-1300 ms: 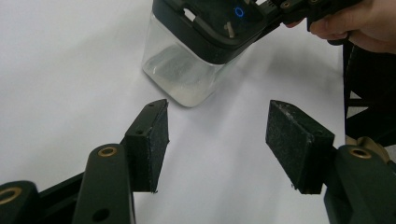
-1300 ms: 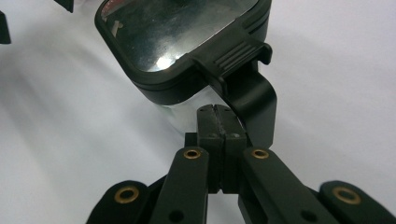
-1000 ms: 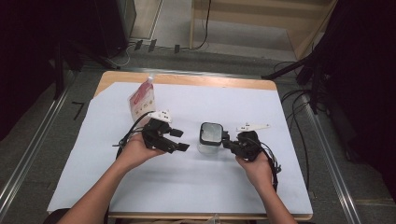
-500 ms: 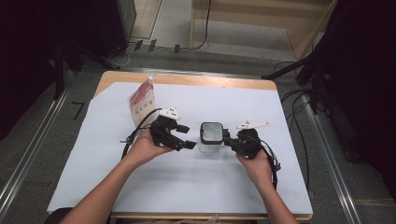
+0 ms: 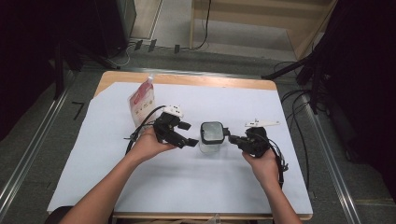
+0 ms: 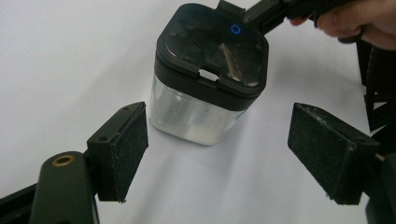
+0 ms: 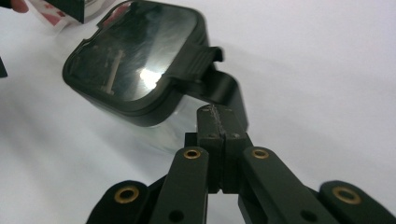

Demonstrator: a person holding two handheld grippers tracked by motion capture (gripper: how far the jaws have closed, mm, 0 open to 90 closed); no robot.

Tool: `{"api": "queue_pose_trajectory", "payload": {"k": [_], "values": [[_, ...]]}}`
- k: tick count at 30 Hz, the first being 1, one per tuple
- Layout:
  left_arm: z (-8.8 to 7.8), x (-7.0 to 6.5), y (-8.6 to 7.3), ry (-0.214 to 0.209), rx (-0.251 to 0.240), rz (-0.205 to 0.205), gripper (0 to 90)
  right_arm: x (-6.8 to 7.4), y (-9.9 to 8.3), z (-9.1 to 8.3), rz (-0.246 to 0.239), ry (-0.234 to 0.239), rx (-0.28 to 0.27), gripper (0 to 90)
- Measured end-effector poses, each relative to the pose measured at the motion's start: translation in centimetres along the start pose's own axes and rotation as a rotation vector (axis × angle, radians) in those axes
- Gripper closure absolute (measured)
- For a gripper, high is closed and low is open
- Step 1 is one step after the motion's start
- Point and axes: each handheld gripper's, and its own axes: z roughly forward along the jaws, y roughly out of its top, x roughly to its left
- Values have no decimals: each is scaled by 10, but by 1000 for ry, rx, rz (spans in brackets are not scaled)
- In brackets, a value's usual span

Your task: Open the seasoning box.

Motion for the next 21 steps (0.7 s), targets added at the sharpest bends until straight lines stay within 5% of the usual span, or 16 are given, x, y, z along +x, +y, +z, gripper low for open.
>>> {"api": "queue_pose_trajectory", "payload": {"k": [7, 14, 21], "values": [[16, -2, 10, -9, 47, 79, 166, -12, 3, -1, 19, -25, -12, 900], [26, 3, 13, -5, 36, 85, 161, -18, 4, 7, 35, -14, 9, 900], [44, 3, 16, -9, 33, 100, 165, -13, 4, 14, 2, -21, 27, 900]]}}
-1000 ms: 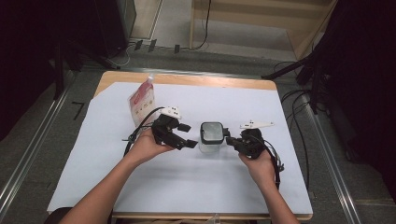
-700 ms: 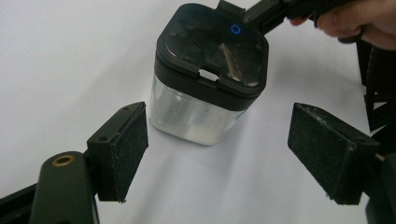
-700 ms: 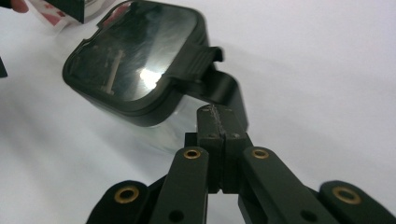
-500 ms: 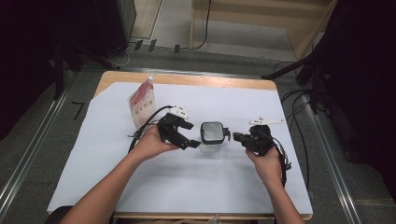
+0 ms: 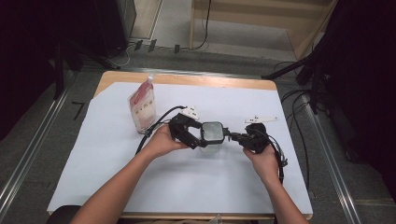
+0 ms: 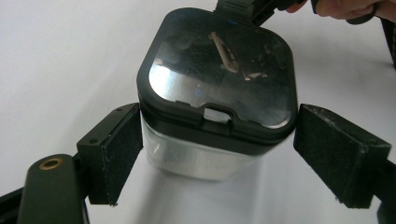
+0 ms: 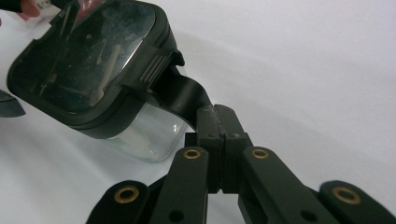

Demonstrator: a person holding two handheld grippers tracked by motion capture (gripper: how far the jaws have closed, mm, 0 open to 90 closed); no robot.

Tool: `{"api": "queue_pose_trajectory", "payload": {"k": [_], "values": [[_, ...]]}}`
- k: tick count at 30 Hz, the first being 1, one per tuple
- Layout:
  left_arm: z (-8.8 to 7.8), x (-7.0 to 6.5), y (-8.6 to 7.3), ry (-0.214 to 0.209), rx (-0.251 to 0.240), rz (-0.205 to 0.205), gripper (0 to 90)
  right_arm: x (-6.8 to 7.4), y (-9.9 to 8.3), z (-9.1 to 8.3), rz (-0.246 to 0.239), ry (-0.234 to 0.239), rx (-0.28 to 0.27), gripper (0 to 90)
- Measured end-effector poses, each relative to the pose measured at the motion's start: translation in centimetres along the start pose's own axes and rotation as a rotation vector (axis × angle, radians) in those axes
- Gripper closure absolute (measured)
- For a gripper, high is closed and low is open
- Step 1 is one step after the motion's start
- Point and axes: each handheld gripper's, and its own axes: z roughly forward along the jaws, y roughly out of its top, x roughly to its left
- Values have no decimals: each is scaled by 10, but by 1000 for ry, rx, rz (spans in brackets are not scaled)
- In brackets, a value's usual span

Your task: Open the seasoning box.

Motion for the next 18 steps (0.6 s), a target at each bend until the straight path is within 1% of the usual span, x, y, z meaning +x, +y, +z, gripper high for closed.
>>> {"api": "queue_pose_trajectory", "payload": {"k": [3, 4, 7, 8, 9, 10, 13, 16, 18], "values": [[4, 1, 0, -4, 0, 2, 161, 0, 0, 0, 3, 1, 0, 900], [5, 1, 0, -2, 1, 8, 157, 0, 0, 0, 7, 2, 1, 900], [9, -1, 0, 19, 19, 31, 155, -1, 0, 2, 17, -2, -3, 900], [10, -1, 0, 25, 33, 34, 153, -1, -1, 2, 20, -4, -8, 900], [11, -2, 0, 27, 27, 37, 153, -1, -1, 2, 20, -4, -8, 900], [12, -2, 0, 31, 29, 40, 152, -2, -1, 3, 32, -2, -11, 900], [12, -2, 0, 33, 32, 43, 154, -2, 0, 5, 33, -3, -12, 900], [10, -4, 2, 48, 50, 62, 163, -2, -1, 5, 34, -5, -10, 900], [9, -4, 3, 45, 54, 67, 167, -2, -1, 5, 33, -7, -12, 900]]}}
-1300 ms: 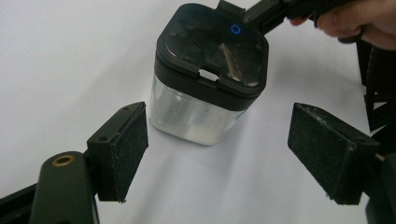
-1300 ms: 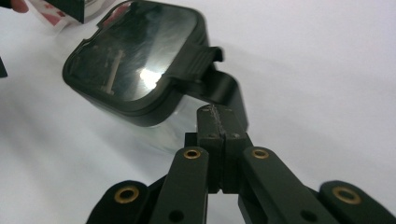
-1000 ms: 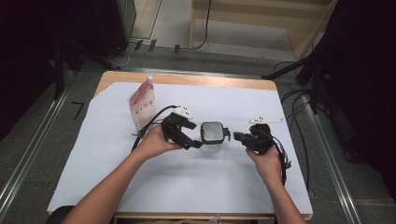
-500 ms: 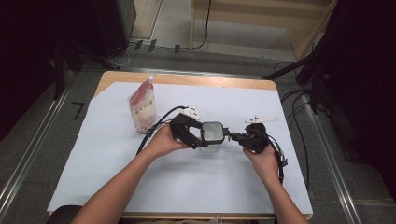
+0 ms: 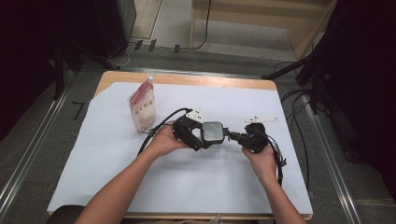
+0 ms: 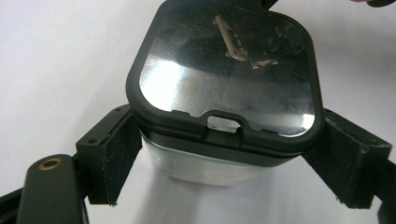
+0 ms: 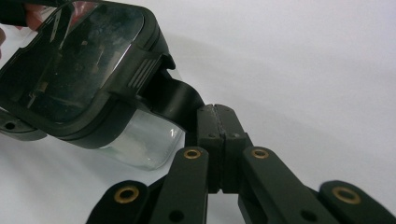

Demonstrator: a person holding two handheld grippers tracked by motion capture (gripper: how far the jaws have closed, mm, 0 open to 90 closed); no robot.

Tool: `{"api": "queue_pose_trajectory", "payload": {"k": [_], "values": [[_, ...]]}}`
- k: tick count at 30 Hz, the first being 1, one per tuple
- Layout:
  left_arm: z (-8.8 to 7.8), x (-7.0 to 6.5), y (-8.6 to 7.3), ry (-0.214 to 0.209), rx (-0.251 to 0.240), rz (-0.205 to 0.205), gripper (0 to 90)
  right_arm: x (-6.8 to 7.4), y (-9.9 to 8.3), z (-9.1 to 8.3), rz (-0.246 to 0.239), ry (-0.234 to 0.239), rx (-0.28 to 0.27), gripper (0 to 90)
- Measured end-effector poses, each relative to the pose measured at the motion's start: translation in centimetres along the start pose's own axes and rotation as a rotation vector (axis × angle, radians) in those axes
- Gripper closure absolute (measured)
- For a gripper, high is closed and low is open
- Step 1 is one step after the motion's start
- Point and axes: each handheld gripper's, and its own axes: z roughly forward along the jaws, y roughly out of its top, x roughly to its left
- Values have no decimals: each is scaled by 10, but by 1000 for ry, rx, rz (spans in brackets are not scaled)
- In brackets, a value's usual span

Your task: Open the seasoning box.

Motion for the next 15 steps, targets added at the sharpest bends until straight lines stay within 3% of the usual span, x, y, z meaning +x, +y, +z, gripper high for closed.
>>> {"api": "queue_pose_trajectory", "payload": {"k": [15], "values": [[-4, -2, 2, 2, 3, 19, 173, 1, 0, 0, 0, 6, 12, 900]]}}
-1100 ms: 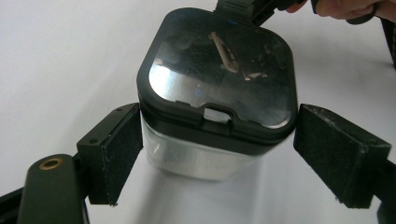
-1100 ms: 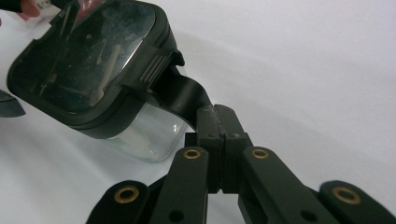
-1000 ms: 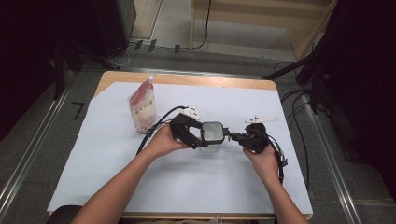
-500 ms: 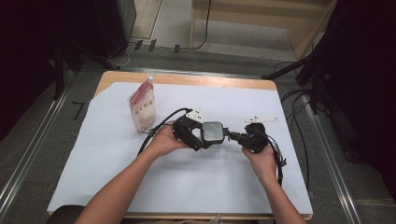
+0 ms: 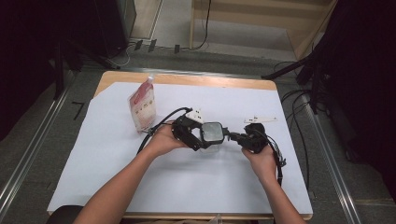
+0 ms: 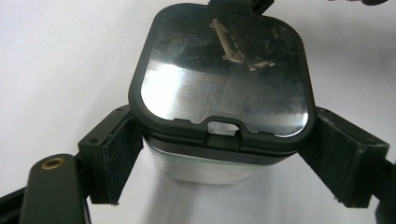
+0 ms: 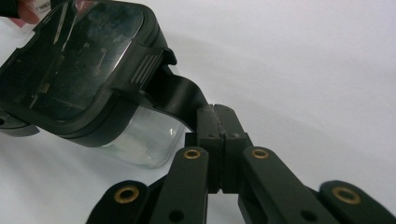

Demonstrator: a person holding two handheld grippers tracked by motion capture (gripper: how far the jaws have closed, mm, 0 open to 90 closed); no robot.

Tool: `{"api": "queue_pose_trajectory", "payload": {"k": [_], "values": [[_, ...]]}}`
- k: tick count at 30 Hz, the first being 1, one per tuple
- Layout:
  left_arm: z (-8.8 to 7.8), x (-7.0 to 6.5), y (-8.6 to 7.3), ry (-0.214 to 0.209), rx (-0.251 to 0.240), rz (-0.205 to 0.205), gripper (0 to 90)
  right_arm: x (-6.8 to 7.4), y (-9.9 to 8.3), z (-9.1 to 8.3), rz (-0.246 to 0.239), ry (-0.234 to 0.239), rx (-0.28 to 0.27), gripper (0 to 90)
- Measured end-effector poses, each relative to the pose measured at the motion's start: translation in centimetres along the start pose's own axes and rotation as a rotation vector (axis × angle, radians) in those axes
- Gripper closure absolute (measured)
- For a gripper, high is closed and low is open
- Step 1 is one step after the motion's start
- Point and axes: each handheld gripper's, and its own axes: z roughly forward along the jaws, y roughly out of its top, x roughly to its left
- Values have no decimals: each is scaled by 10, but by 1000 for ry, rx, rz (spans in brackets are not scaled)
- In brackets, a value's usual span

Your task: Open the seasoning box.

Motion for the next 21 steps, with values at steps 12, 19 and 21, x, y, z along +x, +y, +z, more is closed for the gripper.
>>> {"api": "queue_pose_trajectory", "payload": {"k": [12, 19, 21], "values": [[-2, 1, 0, -5, -1, 4, 171, 2, 1, 0, -17, 0, -8, 900], [-4, 1, 0, -5, -2, 11, 170, 4, 1, -1, -25, 0, -12, 900], [-4, 3, -2, -13, -6, -4, 169, 4, 1, -1, -25, 3, -15, 900]]}}
